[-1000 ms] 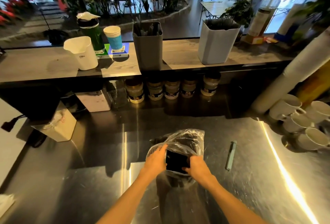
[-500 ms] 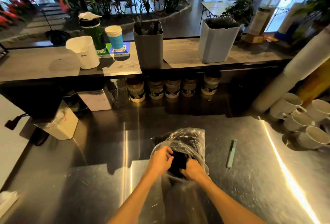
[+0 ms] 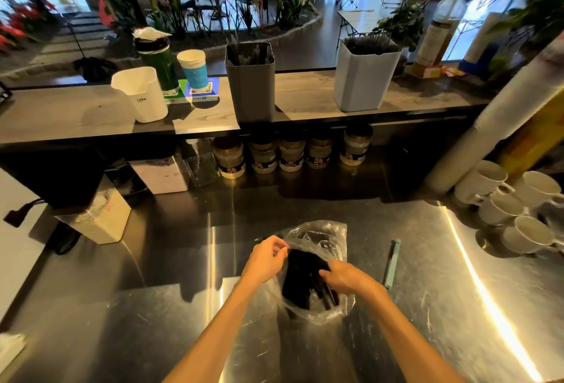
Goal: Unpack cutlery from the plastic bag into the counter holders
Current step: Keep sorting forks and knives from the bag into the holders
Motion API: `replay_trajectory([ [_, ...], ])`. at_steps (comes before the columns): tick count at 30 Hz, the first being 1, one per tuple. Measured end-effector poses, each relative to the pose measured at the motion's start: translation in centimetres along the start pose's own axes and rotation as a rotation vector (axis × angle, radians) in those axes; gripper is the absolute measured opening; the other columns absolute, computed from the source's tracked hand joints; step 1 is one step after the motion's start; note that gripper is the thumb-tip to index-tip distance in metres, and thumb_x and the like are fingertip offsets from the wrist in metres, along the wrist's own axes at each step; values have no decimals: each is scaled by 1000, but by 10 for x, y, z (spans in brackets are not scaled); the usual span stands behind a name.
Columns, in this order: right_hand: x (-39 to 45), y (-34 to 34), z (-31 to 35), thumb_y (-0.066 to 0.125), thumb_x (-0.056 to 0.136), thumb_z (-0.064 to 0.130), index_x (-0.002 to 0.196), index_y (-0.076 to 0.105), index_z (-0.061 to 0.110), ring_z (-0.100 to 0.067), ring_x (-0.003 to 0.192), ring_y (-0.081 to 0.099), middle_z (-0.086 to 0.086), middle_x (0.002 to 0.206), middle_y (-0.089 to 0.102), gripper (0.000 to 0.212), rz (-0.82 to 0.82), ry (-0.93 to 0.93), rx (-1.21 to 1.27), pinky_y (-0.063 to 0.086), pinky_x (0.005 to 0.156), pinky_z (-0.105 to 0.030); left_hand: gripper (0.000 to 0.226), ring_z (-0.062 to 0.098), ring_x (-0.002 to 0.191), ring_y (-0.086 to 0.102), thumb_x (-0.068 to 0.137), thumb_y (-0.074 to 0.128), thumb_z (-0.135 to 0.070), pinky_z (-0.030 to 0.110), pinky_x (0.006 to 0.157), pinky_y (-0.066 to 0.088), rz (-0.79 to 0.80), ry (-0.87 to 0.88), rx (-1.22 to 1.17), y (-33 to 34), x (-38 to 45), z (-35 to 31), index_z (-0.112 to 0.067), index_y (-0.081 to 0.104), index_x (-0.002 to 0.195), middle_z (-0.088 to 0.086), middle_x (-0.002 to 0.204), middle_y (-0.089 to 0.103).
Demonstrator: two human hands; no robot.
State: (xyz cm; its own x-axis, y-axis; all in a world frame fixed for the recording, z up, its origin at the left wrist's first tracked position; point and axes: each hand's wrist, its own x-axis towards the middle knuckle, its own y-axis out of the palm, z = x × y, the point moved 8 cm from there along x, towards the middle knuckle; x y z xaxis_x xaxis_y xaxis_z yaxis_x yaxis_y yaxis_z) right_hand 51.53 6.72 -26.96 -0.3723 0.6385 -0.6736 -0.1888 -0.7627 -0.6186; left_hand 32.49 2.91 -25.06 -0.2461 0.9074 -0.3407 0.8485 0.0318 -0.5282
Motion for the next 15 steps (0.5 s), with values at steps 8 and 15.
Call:
replay_trajectory([
  [8,-49,-39,-32,47,104,32,106,65,17,-9,65,49,1,82,57,24,108,2,117,40,57,-24,19,12,78,66,103,47,-13,30,72,56,23,-31,-158,-10,3,-8,-14,66,104,3,94,72],
  [15,-89,-54,-21,46,107,32,115,65,10,-3,57,42,7,71,50,31,200,-91,306,34,53,-17,24,17,80,65,106,44,-14,32,77,56,46,-67,-330,-11,-1,-15,-6,66,111,12,101,73],
])
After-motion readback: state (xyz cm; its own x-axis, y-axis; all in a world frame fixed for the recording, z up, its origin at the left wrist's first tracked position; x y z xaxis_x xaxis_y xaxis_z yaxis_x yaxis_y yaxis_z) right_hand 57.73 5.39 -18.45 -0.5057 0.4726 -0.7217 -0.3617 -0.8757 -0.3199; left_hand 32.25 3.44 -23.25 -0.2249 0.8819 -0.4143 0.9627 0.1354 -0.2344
